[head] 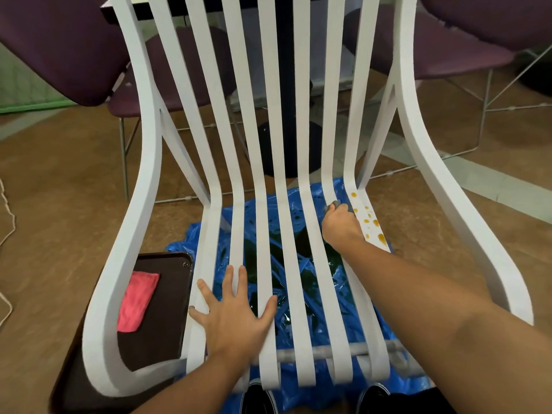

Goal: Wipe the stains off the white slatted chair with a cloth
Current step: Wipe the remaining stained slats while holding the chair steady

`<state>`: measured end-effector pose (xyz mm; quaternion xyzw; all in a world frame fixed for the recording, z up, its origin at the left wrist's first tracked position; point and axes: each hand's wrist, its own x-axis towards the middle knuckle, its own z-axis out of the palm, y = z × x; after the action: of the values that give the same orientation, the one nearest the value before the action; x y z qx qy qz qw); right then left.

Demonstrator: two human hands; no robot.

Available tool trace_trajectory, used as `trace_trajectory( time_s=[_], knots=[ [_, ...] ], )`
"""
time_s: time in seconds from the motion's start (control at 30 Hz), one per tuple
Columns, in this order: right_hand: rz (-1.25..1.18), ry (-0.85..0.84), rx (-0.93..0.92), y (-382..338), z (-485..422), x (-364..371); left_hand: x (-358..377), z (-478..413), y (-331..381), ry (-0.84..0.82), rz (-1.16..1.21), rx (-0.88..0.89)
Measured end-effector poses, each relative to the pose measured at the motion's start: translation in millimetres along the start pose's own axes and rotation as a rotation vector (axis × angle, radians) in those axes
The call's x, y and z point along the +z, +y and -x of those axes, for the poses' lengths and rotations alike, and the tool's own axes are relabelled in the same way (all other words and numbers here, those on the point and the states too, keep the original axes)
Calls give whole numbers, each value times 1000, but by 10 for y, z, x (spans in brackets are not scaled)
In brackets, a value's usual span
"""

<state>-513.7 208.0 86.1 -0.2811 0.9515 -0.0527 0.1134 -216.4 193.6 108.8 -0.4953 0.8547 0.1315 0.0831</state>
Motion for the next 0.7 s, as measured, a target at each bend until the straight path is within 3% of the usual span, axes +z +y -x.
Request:
trace_trajectory(
  time_s=[0.3,0.7],
  knots=[
    [-285,56,84,300,830,195,-36,54,-4,6,-8,-4],
    [-194,13,91,557,2039,57,-59,95,-3,3,2,-4]
  ],
)
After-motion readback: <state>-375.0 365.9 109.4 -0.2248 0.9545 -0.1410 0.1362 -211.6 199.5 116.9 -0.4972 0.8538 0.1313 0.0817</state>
